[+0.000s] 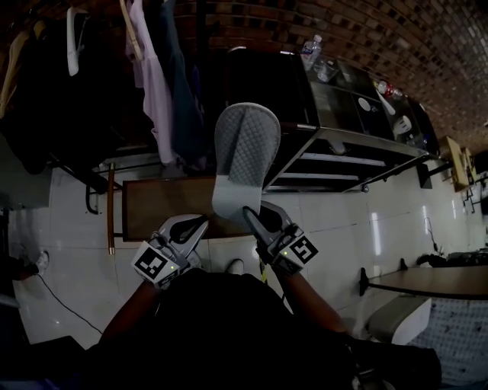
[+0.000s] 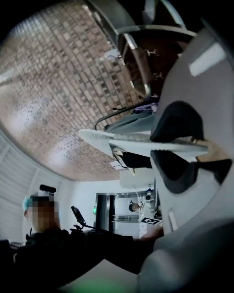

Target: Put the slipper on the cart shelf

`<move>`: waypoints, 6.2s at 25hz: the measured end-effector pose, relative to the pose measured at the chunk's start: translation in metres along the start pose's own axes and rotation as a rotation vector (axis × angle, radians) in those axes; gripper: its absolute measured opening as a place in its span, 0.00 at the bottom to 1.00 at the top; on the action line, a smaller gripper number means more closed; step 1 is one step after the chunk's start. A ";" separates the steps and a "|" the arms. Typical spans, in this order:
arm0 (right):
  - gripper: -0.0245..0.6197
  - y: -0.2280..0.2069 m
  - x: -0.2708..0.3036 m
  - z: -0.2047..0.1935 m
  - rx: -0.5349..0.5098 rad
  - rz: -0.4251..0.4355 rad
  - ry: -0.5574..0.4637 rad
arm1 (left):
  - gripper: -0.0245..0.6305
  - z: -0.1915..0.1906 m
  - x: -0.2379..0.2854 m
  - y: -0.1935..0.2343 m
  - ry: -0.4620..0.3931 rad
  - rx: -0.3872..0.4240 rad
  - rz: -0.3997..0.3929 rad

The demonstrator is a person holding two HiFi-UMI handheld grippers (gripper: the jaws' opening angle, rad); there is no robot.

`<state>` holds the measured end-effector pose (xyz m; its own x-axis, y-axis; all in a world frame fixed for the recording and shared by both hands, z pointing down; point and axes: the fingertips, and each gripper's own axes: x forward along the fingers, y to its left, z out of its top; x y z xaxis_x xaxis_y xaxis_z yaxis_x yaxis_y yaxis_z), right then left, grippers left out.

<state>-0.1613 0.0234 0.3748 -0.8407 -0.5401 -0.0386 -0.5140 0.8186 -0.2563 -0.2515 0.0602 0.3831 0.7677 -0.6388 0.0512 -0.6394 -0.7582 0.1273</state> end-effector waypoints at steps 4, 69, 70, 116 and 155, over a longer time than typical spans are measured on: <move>0.14 0.012 -0.003 0.031 -0.124 -0.016 -0.048 | 0.04 0.009 0.006 -0.002 -0.006 -0.004 -0.002; 0.14 -0.188 -0.407 0.020 -0.014 -0.457 -0.074 | 0.04 -0.030 0.314 -0.290 0.103 0.120 -0.394; 0.14 -0.191 -0.406 0.018 -0.008 -0.456 -0.070 | 0.04 -0.032 0.318 -0.289 0.106 0.115 -0.397; 0.14 -0.455 -0.250 -0.182 0.765 -0.225 0.352 | 0.04 -0.078 0.525 -0.127 0.065 0.136 -0.217; 0.16 -0.616 -0.114 -0.147 0.287 -0.317 0.318 | 0.04 -0.077 0.573 -0.057 0.057 0.202 -0.049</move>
<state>0.2267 -0.3905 0.6795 -0.6845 -0.6301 0.3667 -0.7217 0.5143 -0.4633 0.2285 -0.2523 0.4816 0.7957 -0.5962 0.1064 -0.5921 -0.8028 -0.0699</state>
